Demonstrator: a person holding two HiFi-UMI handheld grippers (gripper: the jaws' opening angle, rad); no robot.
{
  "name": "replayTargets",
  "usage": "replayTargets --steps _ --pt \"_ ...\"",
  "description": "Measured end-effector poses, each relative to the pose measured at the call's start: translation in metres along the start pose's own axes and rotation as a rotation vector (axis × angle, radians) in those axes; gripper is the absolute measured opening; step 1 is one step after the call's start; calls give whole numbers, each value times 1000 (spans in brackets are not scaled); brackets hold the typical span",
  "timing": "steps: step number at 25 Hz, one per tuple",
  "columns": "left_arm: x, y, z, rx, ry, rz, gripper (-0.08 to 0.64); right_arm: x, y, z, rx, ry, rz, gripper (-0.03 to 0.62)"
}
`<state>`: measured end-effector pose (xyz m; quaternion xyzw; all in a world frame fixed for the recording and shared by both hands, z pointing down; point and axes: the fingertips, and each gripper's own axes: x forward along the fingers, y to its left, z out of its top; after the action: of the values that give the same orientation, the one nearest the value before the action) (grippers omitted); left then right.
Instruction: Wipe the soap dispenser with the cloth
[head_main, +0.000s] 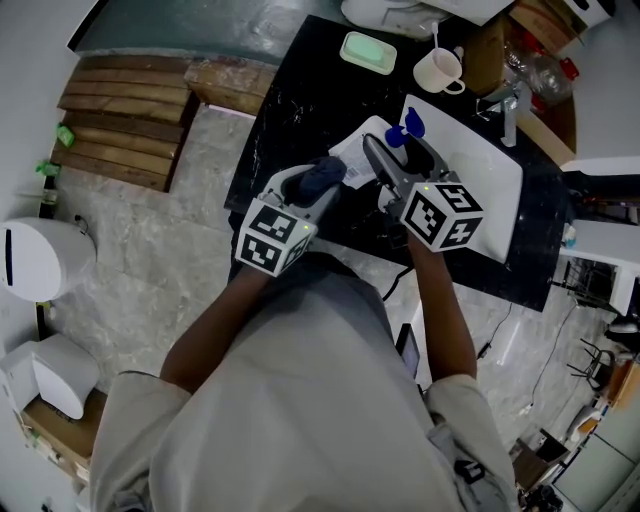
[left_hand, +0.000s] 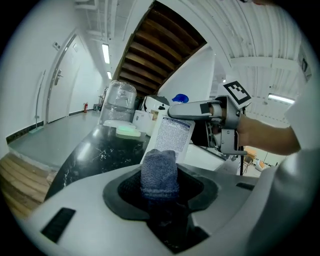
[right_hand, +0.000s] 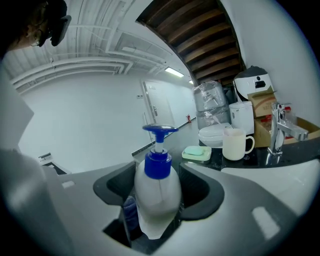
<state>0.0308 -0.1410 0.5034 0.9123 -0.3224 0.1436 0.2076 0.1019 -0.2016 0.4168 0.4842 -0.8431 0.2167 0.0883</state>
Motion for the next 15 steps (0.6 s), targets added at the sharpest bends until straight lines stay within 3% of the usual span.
replayTargets --steps 15 --pt "1 19 14 -201 -40 2 152 -9 17 -5 -143 -31 97 261"
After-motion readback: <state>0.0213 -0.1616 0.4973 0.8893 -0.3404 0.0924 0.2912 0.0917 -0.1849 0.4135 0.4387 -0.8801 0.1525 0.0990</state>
